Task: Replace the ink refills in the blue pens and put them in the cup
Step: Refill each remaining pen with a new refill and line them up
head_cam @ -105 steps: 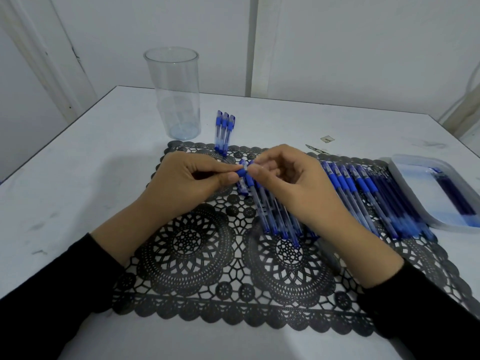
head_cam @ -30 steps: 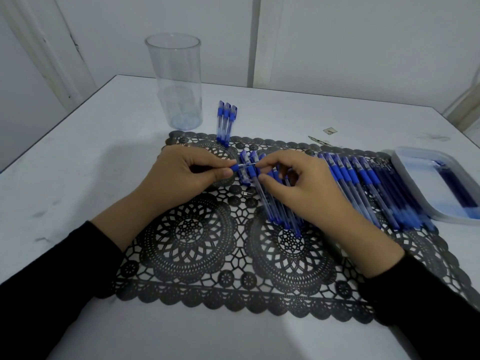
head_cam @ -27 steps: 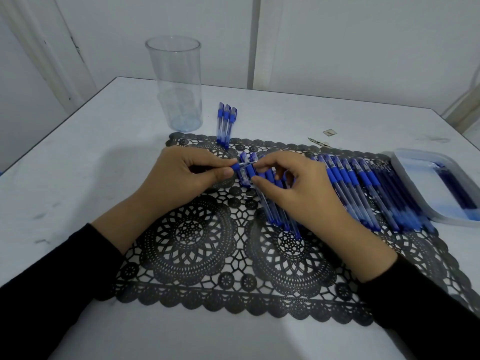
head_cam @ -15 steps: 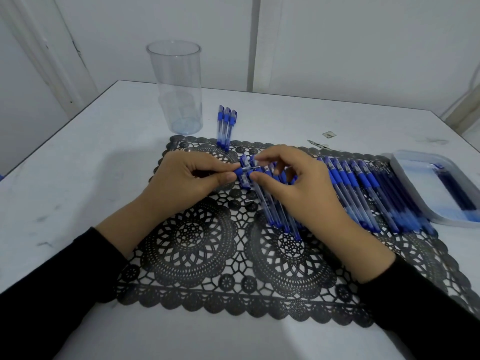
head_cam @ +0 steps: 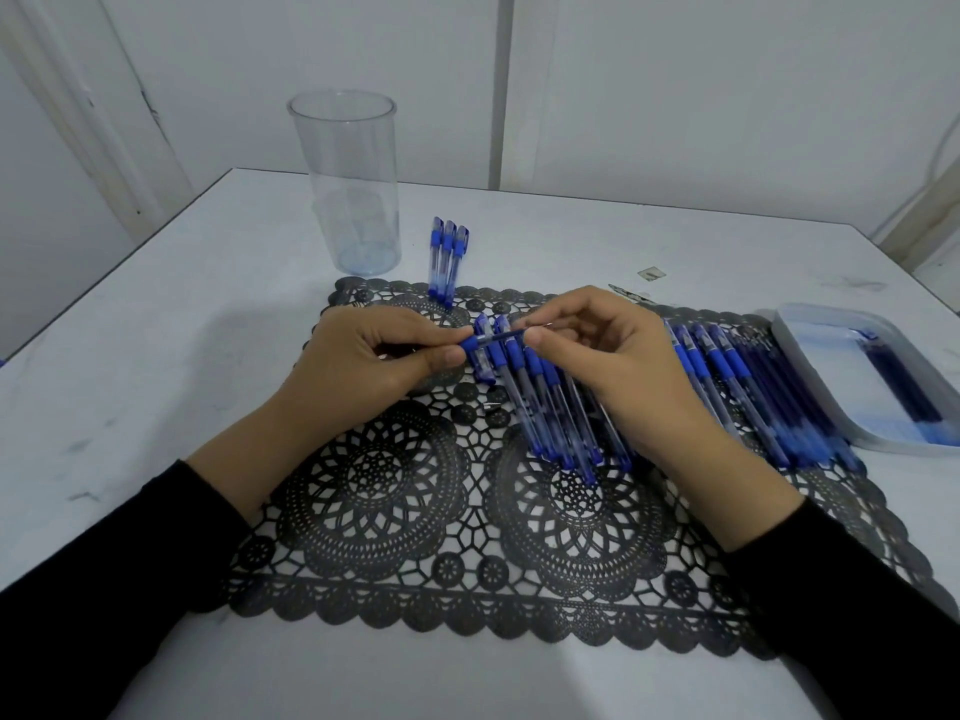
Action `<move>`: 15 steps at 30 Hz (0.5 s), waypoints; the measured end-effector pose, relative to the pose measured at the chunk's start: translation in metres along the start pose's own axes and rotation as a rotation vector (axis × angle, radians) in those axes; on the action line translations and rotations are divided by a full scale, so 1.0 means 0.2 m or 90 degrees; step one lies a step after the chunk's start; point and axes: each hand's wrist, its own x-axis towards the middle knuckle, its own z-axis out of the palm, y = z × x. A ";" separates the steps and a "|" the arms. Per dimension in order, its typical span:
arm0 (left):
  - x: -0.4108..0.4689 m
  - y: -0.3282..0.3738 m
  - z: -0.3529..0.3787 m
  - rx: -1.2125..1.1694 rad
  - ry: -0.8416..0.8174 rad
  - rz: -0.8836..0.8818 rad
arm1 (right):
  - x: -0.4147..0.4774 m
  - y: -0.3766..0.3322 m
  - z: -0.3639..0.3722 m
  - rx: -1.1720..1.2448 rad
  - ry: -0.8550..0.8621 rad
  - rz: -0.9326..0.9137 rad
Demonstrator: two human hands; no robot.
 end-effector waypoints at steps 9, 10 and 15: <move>0.00 0.01 0.02 -0.026 0.050 -0.001 | 0.00 -0.04 0.00 0.295 0.086 0.098; 0.00 0.01 0.02 -0.032 0.053 -0.001 | 0.00 -0.04 -0.01 0.321 0.097 0.109; -0.01 0.01 0.03 -0.032 0.046 -0.010 | 0.00 -0.05 -0.04 0.420 0.158 0.140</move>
